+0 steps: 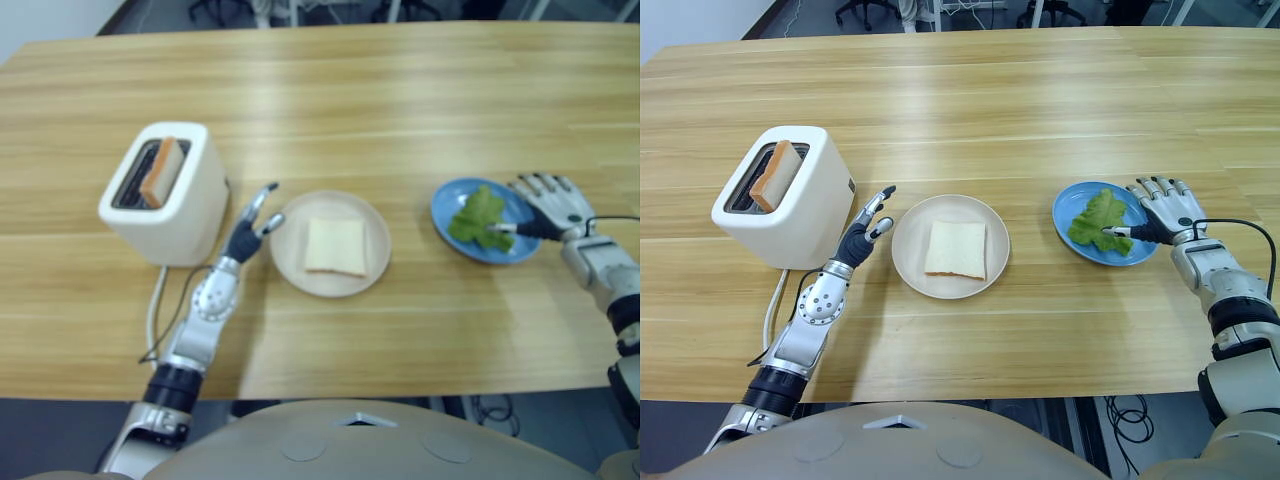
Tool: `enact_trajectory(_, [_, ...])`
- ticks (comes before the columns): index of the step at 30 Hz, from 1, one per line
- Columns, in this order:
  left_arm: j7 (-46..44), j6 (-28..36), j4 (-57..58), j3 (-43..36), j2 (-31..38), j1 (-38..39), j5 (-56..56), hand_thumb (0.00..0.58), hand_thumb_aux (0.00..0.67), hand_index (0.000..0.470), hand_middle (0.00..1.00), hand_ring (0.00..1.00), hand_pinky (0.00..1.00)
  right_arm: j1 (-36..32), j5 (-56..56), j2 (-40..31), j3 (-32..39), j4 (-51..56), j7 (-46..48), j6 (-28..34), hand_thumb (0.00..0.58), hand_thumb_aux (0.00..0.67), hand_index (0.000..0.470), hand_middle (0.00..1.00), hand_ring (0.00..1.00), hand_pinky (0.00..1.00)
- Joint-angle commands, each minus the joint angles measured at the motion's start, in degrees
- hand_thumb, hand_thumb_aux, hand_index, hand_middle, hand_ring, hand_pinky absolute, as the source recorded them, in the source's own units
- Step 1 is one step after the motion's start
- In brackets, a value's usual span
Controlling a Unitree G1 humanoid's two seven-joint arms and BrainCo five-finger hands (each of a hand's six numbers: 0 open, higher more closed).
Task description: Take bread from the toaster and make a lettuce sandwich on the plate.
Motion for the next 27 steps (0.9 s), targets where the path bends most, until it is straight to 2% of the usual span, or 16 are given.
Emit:
enact_trajectory(1, [-0.11,-0.05,1.07,0.10,-0.01,0.49,0.21,0.000,0.000,0.000,0.00,0.00,0.00,0.46,0.27,-0.56,1.45,-0.37,-0.29,0.58,0.000,0.000,0.000,0.00,0.00,0.00])
enact_trajectory(15, [0.82,-1.81,6.84,-0.55,-0.59,0.03,0.70,0.000,0.000,0.000,0.00,0.00,0.00,6.86,3.60,-1.69,0.07,-12.98,2.10,0.93,0.000,0.000,0.000,0.00,0.00,0.00])
enact_trajectory(27, [1.11,-2.51,7.10,-0.16,0.04,-0.15,1.37,0.000,0.000,0.000,0.00,0.00,0.00,1.13,3.79,1.96,4.19,2.87,0.10,-1.56,0.000,0.000,0.000,0.00,0.00,0.00])
